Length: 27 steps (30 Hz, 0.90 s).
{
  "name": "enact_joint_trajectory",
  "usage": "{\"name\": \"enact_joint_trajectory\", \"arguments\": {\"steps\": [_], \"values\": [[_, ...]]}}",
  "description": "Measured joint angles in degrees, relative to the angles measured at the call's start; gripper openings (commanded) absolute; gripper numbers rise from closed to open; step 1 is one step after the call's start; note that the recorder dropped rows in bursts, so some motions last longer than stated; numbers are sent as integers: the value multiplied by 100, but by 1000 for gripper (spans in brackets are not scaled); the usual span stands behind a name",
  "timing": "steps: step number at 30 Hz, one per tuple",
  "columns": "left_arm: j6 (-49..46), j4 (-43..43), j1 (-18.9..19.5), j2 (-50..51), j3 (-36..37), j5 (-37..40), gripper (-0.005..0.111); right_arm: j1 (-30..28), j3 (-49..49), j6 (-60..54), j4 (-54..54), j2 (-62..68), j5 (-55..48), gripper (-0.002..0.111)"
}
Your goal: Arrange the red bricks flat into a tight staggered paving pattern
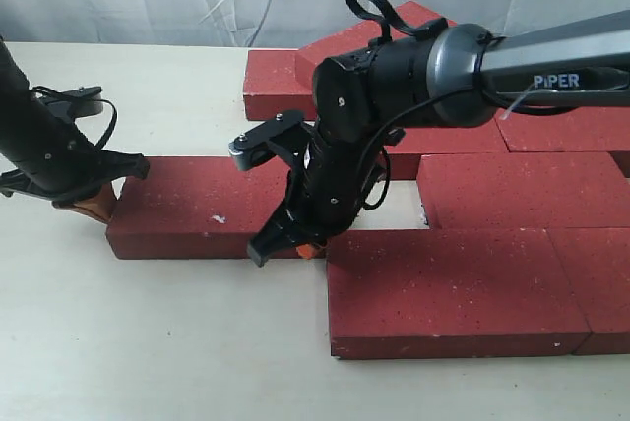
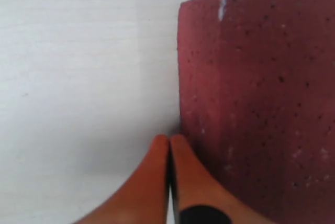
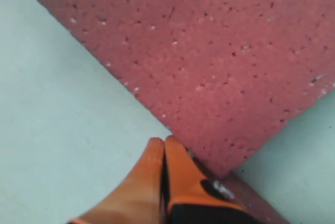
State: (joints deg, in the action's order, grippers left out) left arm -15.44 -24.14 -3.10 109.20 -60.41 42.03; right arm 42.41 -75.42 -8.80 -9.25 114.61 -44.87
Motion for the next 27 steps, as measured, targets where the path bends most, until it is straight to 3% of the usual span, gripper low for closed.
{"name": "enact_joint_trajectory", "arguments": {"steps": [18, 27], "values": [[-191, -274, -34, 0, 0, -94, 0, -7, -126, 648, 823, -557, -254, -1], [-286, -327, -88, 0, 0, -108, 0, -740, -177, 1287, 1453, -1177, -267, -1]]}}
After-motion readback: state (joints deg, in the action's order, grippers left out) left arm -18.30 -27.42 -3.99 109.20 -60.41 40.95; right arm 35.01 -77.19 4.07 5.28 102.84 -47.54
